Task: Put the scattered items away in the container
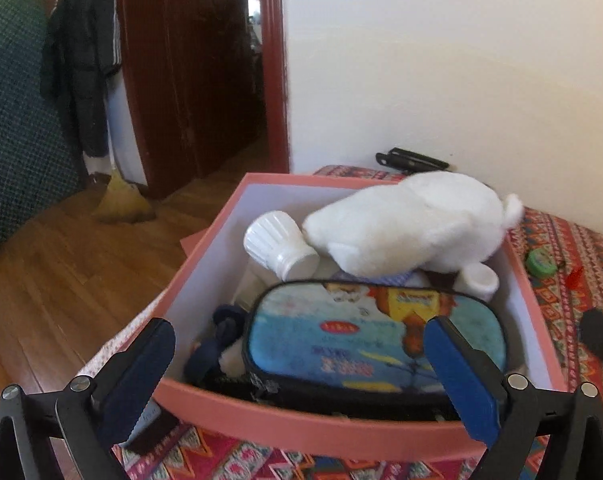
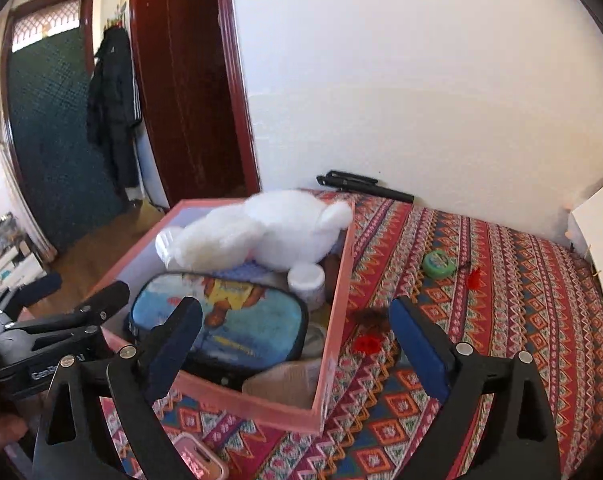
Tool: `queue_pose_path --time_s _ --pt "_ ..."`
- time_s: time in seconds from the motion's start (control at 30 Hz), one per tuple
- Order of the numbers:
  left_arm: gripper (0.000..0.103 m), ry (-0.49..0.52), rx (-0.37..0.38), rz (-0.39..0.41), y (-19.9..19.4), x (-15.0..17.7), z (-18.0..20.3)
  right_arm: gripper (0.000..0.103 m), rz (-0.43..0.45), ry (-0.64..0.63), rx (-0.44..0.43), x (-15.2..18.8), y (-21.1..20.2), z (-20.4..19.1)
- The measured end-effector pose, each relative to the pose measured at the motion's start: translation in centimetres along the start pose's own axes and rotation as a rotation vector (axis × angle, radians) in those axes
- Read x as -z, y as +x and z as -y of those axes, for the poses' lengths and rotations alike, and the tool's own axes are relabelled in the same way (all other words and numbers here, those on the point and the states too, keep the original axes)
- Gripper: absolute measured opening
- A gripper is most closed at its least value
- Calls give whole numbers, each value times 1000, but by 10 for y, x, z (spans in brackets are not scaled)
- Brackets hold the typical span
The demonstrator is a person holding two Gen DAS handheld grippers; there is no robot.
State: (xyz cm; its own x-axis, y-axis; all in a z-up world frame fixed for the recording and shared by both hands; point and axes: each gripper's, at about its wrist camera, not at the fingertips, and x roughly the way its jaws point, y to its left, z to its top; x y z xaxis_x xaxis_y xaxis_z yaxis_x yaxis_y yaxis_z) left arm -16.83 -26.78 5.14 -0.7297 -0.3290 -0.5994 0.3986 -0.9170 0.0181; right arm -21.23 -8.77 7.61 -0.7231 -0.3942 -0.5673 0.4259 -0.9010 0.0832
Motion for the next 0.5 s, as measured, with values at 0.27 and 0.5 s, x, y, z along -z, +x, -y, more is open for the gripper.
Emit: queue_pose_path --time_s 0.27,0.5 --pt "102 -3 -19 19 -47 29 2 97 -49 -62 29 37 -26 -4" --pt "102 -43 -87 41 -90 62 0 97 -34 -73 24 61 -66 -8"
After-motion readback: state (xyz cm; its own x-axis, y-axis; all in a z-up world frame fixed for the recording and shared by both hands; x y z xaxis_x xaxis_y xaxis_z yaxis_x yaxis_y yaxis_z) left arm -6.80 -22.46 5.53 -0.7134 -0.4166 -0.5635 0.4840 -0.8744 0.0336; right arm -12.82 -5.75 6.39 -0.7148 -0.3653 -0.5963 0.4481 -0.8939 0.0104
